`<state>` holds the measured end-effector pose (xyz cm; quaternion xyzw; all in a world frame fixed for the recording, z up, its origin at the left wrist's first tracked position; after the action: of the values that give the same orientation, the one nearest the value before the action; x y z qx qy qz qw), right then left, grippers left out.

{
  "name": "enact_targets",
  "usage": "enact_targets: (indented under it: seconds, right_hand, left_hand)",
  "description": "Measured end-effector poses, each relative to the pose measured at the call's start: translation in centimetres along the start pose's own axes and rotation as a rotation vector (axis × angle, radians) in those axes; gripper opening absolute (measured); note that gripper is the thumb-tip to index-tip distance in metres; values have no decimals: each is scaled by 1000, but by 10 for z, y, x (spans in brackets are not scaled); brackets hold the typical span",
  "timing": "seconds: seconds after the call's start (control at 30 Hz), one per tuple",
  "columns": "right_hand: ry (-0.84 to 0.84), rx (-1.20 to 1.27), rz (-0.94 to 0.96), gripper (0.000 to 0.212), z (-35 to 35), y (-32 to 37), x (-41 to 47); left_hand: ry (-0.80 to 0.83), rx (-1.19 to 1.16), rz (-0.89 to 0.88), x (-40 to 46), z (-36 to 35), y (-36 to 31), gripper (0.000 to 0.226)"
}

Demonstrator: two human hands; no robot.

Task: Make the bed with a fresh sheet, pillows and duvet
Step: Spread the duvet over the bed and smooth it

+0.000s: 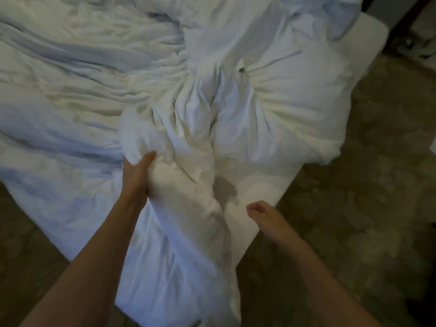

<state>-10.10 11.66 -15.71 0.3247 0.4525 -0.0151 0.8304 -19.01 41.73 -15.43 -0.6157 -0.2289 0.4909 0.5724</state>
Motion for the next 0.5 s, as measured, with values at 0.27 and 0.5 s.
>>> enact_targets:
  seconds: [0.27, 0.5]
  right_hand:
    - [-499, 395, -129, 69, 116, 10, 76]
    - [-683, 83, -83, 134, 227, 54, 168]
  left_hand:
    - [703, 611, -229, -121, -76, 9, 87]
    - [666, 736, -629, -113, -143, 8, 20]
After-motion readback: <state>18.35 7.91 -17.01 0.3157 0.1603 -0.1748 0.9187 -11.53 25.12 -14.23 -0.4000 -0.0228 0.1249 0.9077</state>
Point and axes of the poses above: each hand's wrist, its own x-axis towards the middle knuckle, its own z-axis out of the back of the hand, y = z × x, the point moved 3 cm from there along x, towards the middle knuckle, and after that the axes turned 5 degrees about -z, right-handed, at the moved point
